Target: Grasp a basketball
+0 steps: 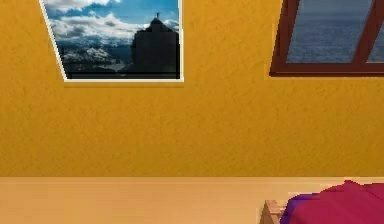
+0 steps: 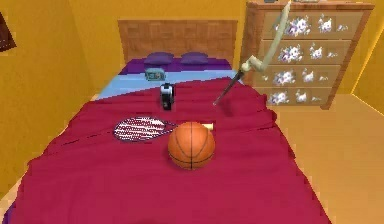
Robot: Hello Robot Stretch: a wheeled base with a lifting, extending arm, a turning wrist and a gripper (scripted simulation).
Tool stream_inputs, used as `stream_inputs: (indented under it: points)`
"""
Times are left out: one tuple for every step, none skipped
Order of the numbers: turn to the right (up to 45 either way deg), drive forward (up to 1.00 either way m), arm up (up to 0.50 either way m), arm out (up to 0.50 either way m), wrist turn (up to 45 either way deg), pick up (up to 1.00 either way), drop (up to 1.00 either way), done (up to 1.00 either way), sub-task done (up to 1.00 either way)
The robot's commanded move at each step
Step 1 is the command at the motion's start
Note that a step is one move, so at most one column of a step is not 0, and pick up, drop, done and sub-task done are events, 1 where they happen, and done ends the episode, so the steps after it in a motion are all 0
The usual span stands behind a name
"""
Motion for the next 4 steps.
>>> stream_inputs:
  points:
    - [0.0, 0.00, 0.50, 0.00, 0.0, 0.00, 0.00, 0.00, 0.00]
    - [0.0, 0.00, 0.34, 0.00, 0.0, 0.00, 0.00, 0.00, 0.00]
    - [0.0, 0.00, 0.00, 0.36, 0.0, 0.00, 0.00, 0.00, 0.00]
    - [0.0, 0.00, 0.00, 0.00, 45.0, 0.00, 0.00, 0.00, 0.00]
